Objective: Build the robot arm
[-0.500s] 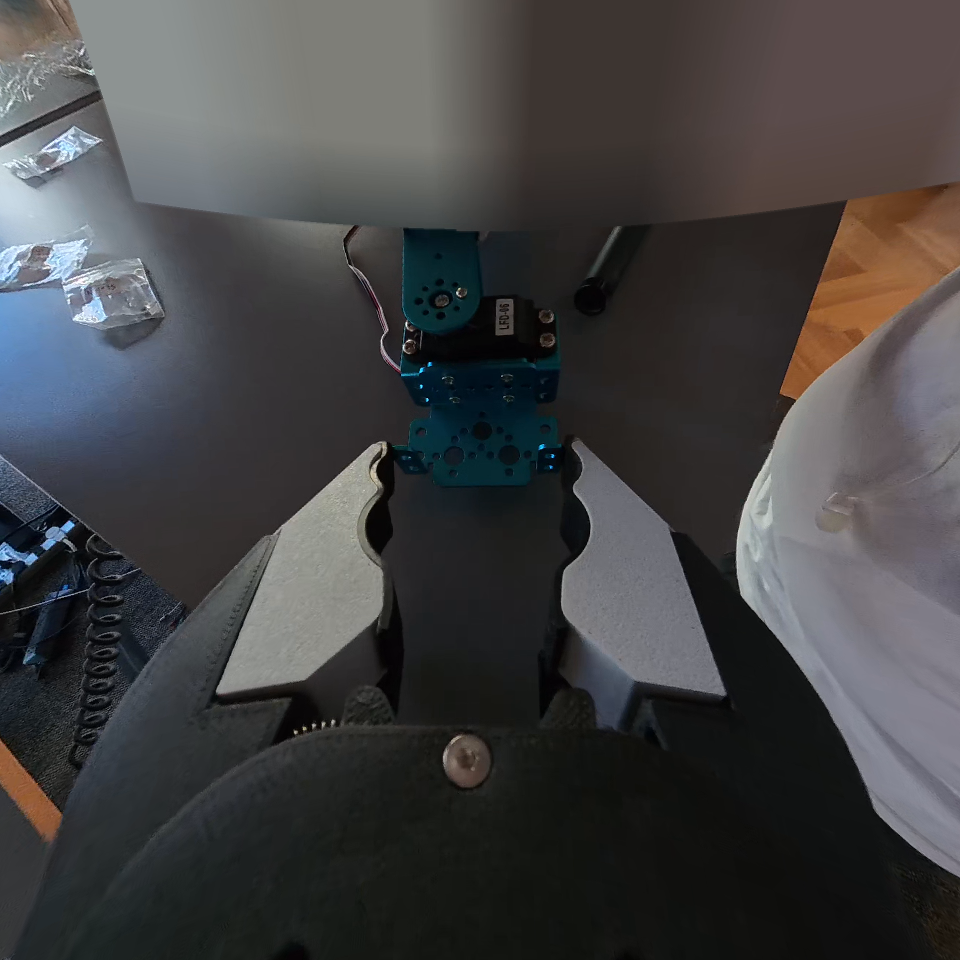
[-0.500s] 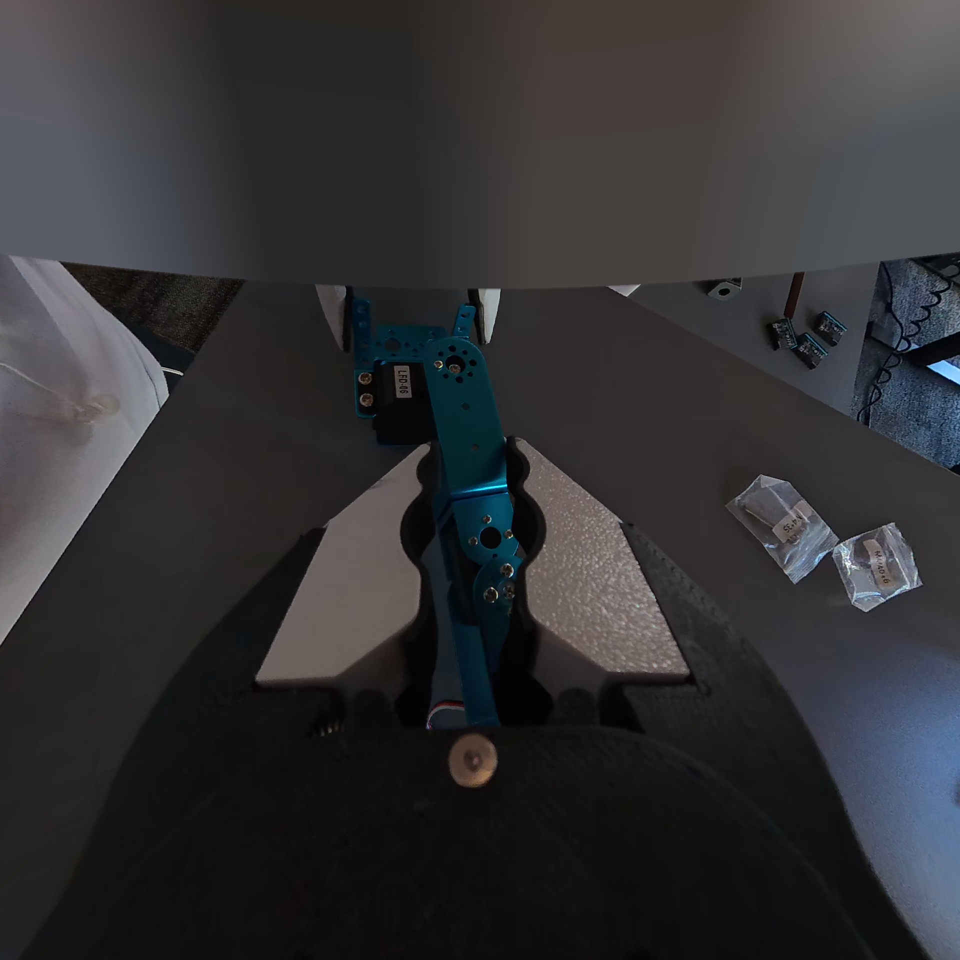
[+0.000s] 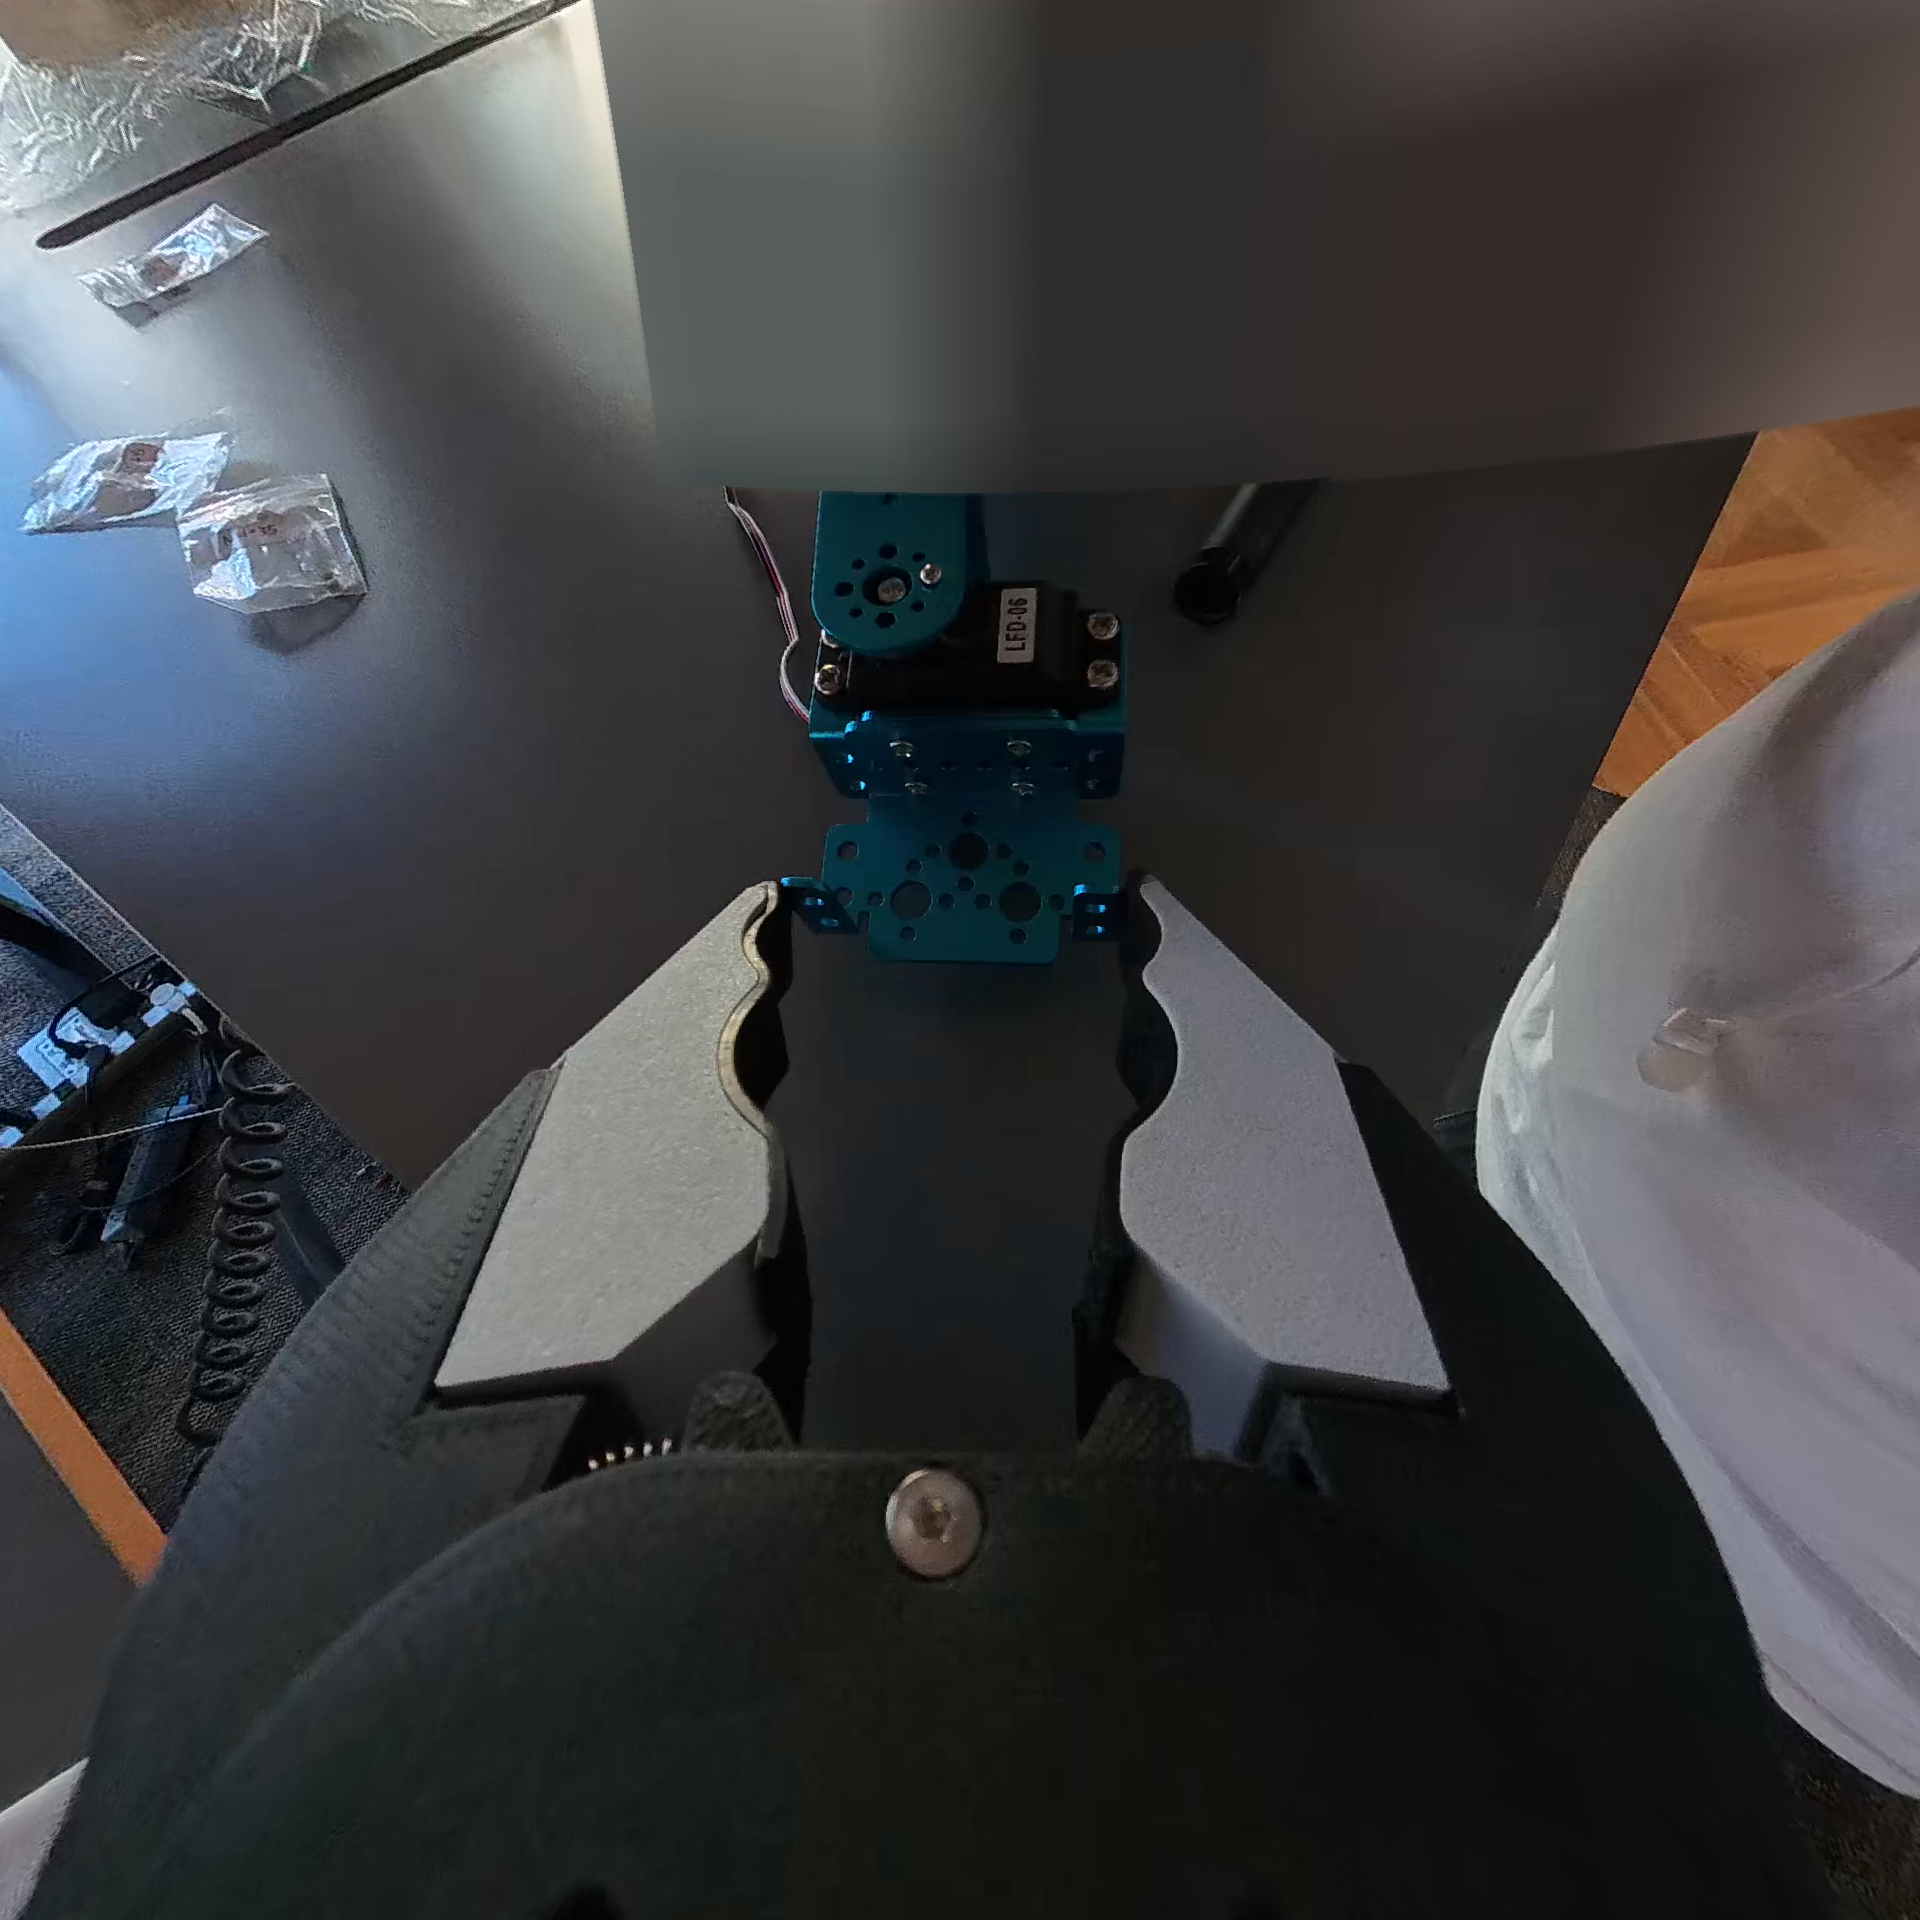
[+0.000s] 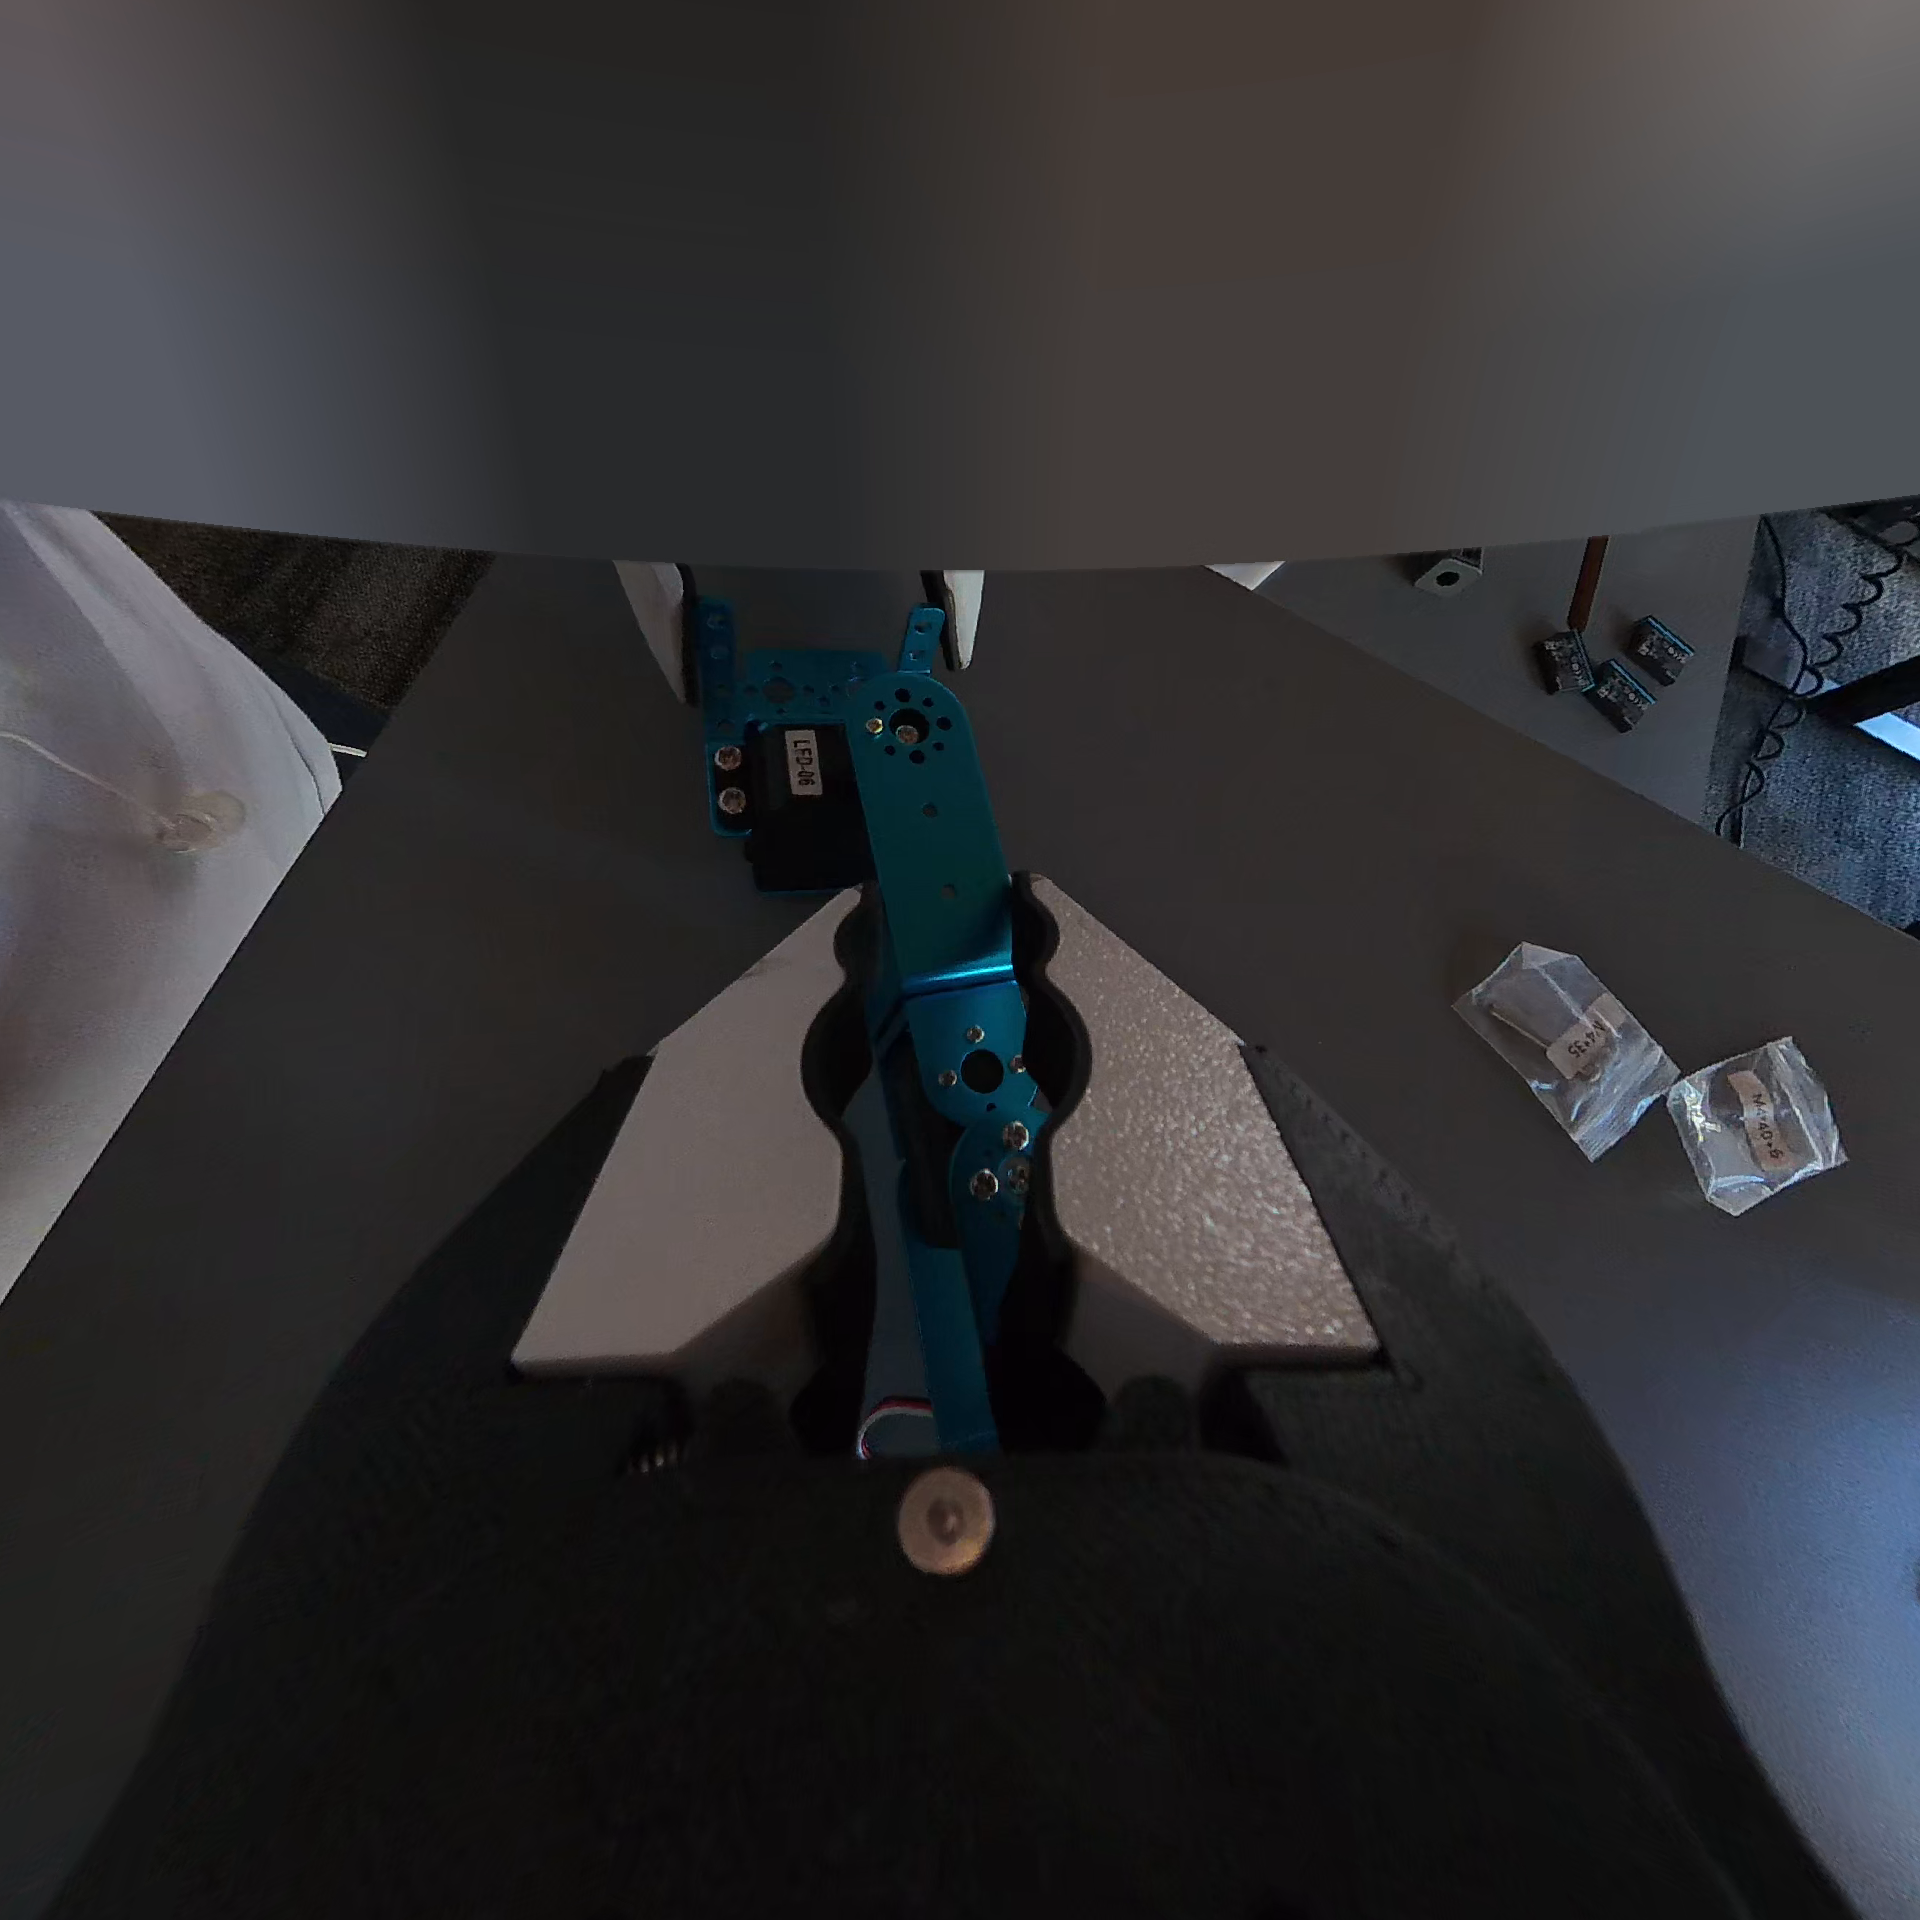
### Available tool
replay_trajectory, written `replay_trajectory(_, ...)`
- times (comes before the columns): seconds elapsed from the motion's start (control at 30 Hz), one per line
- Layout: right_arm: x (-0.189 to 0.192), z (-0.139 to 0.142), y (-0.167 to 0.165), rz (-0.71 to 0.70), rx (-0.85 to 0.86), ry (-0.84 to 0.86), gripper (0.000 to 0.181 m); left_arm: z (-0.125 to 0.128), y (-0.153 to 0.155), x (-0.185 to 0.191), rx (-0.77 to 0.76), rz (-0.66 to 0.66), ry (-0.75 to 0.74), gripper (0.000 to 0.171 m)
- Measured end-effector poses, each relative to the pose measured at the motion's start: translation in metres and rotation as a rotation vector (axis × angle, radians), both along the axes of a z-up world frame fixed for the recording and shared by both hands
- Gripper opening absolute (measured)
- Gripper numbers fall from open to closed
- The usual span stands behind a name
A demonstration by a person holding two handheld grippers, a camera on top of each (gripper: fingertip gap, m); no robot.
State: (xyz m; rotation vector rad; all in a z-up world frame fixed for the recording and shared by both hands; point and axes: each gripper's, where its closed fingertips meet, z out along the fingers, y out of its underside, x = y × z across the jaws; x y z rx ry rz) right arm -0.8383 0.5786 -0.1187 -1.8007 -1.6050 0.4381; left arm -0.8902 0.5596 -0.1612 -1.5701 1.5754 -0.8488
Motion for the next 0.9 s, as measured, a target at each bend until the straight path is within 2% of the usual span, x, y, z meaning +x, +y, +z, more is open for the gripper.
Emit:
replay_trajectory(0.6, 0.0005, -0.0001, -0.0001, 0.014, 0.005, 0.001, 0.025, -0.0011, 0.0004, -0.0038, 0.000, 0.012, -0.016, 0.059)
replay_trajectory(0.9, -0.0021, -0.0019, 0.0007, 0.038, 0.040, -0.053, 0.027, 0.0001, 0.0012, -0.0048, -0.003, 0.022, -0.028, 0.058)
